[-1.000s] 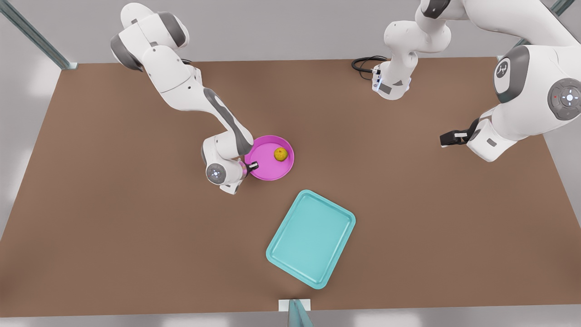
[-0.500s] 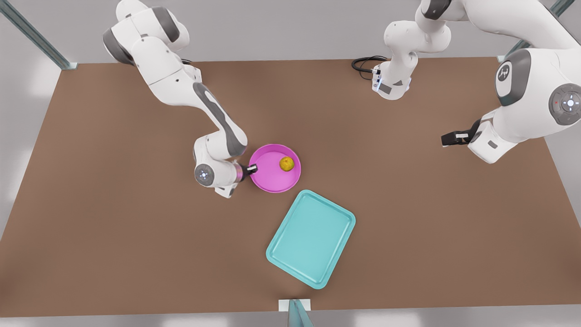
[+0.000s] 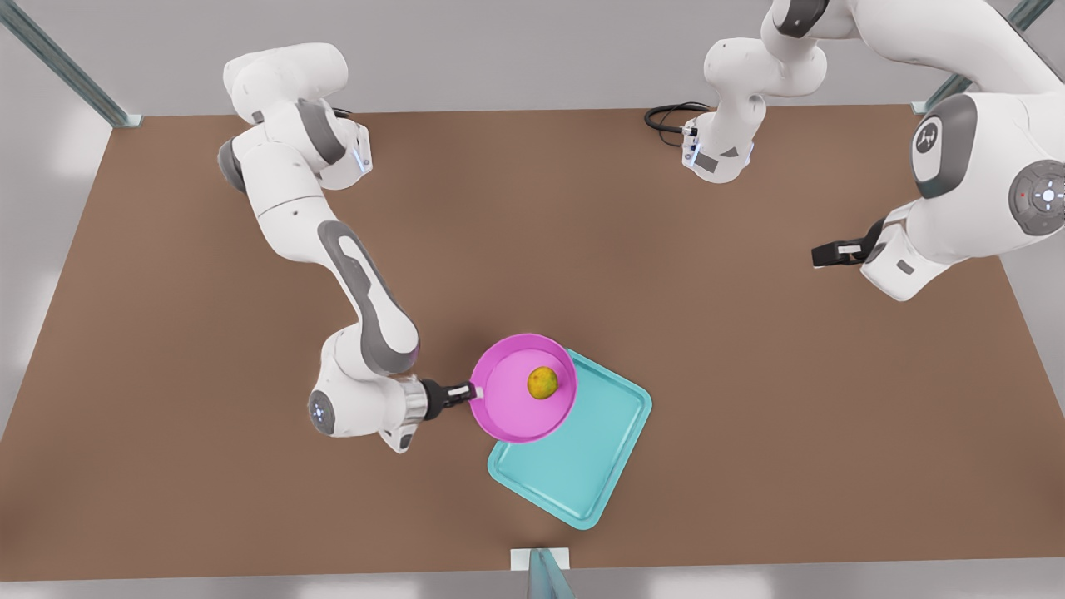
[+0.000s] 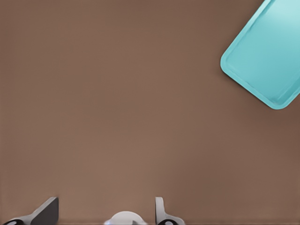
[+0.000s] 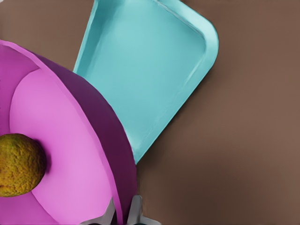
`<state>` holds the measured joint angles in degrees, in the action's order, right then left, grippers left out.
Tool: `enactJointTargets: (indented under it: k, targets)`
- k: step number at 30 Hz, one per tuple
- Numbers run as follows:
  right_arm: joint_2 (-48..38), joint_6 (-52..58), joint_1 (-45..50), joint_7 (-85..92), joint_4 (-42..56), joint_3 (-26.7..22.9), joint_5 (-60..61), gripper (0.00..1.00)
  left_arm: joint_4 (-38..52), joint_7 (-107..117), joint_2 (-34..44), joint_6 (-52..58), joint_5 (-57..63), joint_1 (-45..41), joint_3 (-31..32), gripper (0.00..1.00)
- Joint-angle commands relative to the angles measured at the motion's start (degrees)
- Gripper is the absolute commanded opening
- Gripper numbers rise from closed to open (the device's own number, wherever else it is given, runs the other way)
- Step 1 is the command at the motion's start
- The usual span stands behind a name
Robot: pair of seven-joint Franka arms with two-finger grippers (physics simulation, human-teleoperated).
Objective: Place the orange on the plate with the left arm and the plate on the tray with the right arm
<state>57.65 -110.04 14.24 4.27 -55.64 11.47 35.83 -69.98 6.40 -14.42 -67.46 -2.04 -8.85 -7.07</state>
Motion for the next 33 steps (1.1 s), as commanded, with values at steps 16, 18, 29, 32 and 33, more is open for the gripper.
enactJointTargets:
  k: [16,18,29,32,33]
  targets:
    - [10.82,-26.81,4.31,-10.95,7.91,6.28,3.19,1.0,0.46,-0.87,-0.52,0.4,-1.21,0.24,-1.37,1.0]
    - [4.85,-9.17,3.78,-11.48,6.77,2.16,0.04,1.0,0.29,-0.87,-0.43,0.84,-1.21,0.24,-1.37,1.0]
    - [-52.02,45.28,-4.57,-3.74,-16.42,-6.55,-38.73,1.0,0.55,-0.87,-1.84,0.49,-1.03,0.24,-1.37,1.0]
    - [-52.37,39.56,-5.09,-3.66,-20.3,-6.82,-39.35,1.0,0.64,-0.95,-1.93,0.49,-1.03,0.24,-1.55,1.0]
    - [-52.29,39.56,-5.18,-3.57,-20.3,-6.82,-39.35,1.0,0.64,-0.95,-1.93,0.49,-1.03,0.24,-1.55,1.0]
